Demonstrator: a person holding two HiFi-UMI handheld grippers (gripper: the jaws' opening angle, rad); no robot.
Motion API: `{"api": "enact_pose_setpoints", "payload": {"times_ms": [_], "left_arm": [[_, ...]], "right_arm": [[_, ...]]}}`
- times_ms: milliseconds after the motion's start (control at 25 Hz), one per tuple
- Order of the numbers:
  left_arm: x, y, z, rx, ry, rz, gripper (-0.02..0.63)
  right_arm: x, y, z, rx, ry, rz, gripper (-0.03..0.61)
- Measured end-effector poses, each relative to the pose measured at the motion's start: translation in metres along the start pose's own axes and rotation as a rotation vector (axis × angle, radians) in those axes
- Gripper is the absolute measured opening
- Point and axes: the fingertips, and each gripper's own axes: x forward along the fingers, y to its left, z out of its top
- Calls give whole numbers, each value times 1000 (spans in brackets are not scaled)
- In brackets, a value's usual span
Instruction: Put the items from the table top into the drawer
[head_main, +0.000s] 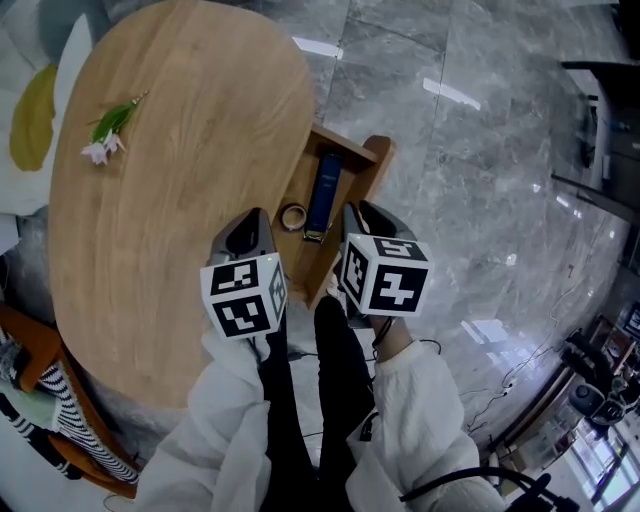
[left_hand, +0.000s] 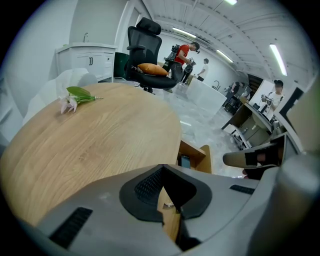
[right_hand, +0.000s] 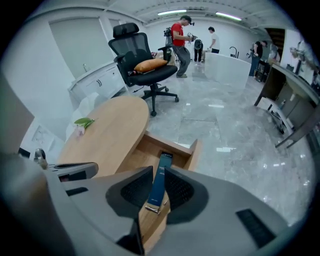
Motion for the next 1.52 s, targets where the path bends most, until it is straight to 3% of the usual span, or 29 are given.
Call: {"api": "enact_pose_setpoints", "payload": {"times_ms": [160, 280, 440, 1000, 1520], "left_arm": [[-4, -6, 6, -9, -17, 4, -6], [-8, -9, 11, -17, -33, 12, -6], [-15, -12, 14, -36, -54, 26, -6], [-32, -1, -8, -168, -82, 83, -6], [-66, 111, 18, -330, -160, 199, -6]], "right_arm": [[-8, -4, 4, -29, -8, -6, 83], [-14, -3, 5, -17, -2, 37, 63], [-22, 2, 6, -17, 9, 102, 61], [-16, 21, 5, -175, 60, 157, 61], [18, 146, 41, -406, 108, 251, 61]]}}
